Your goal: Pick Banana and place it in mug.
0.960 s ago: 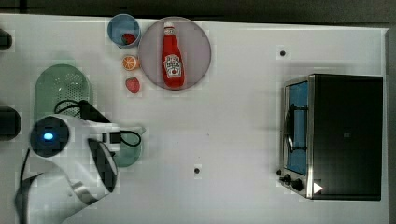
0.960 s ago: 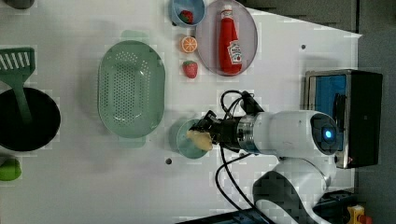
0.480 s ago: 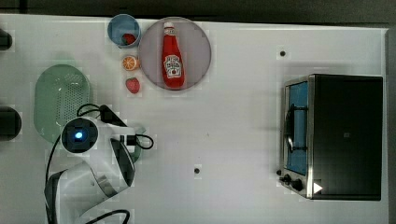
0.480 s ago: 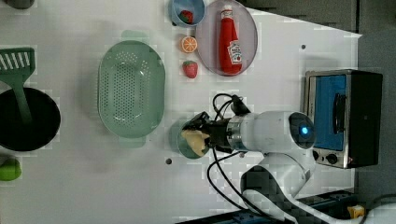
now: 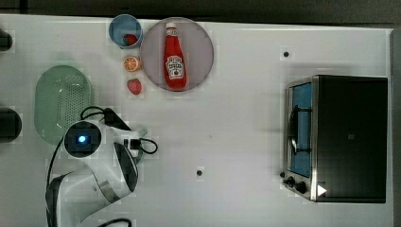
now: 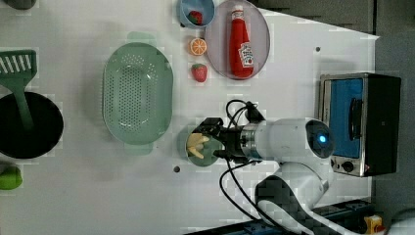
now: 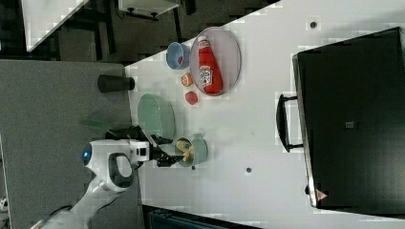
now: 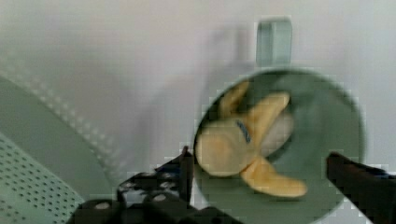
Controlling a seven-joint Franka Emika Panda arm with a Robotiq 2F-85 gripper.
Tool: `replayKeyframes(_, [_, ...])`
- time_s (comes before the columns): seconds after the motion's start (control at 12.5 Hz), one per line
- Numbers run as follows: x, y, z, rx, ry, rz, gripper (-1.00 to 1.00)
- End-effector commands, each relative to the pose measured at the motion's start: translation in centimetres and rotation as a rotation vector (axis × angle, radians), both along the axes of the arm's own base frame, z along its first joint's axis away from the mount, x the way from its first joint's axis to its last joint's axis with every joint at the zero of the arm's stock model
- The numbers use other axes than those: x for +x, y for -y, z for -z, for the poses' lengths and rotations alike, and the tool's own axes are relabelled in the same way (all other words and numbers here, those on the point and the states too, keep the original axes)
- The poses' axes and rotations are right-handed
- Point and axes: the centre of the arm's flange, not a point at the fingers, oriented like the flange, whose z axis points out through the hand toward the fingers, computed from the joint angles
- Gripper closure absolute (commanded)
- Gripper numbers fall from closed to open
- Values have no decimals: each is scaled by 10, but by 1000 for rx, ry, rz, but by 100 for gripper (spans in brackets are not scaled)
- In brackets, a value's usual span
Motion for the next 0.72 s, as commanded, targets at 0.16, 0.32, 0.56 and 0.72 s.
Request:
replayKeyframes(0.16, [31,24,-120,-36,157,87,-100])
replayKeyframes(0.32, [33,40,-179,-88,145,114,-100])
replayKeyframes(0.56, [39,89,-266,-126,130,189,-100])
replayKeyframes(0.72, [44,134,-311,-126,114,186,-100])
